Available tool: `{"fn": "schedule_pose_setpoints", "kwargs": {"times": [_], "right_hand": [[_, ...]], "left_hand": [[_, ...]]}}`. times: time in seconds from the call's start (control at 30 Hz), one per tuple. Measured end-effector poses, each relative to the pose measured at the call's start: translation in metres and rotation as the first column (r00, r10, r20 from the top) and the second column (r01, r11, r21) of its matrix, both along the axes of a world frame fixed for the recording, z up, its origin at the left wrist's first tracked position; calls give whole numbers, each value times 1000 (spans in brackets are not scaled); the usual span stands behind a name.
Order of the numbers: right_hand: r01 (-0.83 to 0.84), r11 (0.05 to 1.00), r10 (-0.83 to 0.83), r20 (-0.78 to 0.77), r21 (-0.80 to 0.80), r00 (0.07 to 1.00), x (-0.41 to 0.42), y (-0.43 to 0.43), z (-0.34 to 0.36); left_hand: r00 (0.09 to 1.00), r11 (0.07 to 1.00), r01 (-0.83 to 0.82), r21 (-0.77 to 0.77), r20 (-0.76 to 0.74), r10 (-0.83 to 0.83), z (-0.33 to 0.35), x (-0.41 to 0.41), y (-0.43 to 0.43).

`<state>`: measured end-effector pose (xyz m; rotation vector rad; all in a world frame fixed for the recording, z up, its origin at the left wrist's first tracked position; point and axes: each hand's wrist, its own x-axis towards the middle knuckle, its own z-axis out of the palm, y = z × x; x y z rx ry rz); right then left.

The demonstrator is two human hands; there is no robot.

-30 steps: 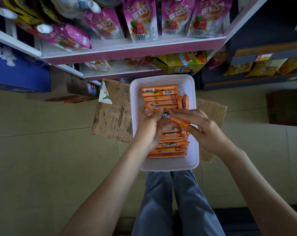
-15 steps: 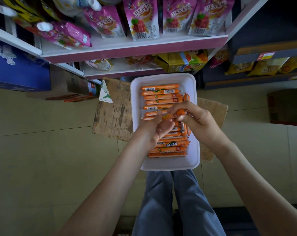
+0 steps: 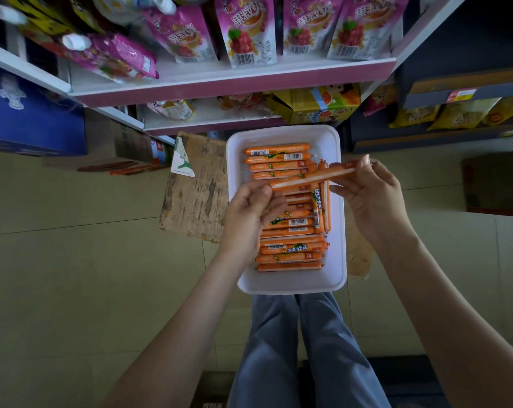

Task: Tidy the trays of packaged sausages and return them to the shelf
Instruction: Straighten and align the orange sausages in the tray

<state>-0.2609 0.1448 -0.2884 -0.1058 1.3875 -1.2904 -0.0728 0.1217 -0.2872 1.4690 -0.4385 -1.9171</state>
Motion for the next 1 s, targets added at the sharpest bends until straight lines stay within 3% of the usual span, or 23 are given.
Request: {"fn": "schedule_pose_setpoints", "kwargs": {"times": [0.07, 0.17, 0.27, 0.37, 0.4, 0.47, 0.5, 0.53, 0.63, 0.8, 1.0], "right_hand": [[-5, 998, 4, 19, 68, 1000, -2, 1, -5], [7, 990, -13, 42, 142, 999, 0, 1, -11], [11, 976, -24, 55, 217, 998, 4, 0, -14], [30, 982, -39, 48, 184, 998, 4, 2, -16], [24, 989, -27, 20, 143, 999, 5, 3, -15], [-37, 999, 39, -56, 40, 998, 6, 5, -12], [-94, 995, 91, -97, -20, 991, 8, 6, -9], [-164, 983, 152, -137, -77, 979, 10, 7, -6], [-318, 931, 282, -202, -178, 938, 22, 8, 5], [-270, 909, 238, -137, -316, 962, 32, 5, 24], [-258, 933, 209, -203, -252, 956, 29, 6, 27]], "left_hand": [[988, 990, 77, -120, 141, -60, -1, 2, 2], [968, 973, 135, -187, 235, -89, -4, 3, 7], [953, 976, 151, -156, 285, -102, -3, 2, 8], [922, 967, 245, -72, 326, -209, -6, 6, 8], [850, 928, 371, -41, 418, -321, -9, 8, 8], [487, 711, 700, 67, 683, -544, -10, 11, 8], [334, 606, 788, 106, 754, -566, -8, 8, 7], [289, 559, 824, 96, 777, -560, -5, 4, 7], [338, 536, 843, -50, 823, -456, 4, -15, 7], [394, 496, 841, -219, 875, -281, 4, -29, 10], [440, 467, 835, -293, 864, -244, -3, -25, 10]]}}
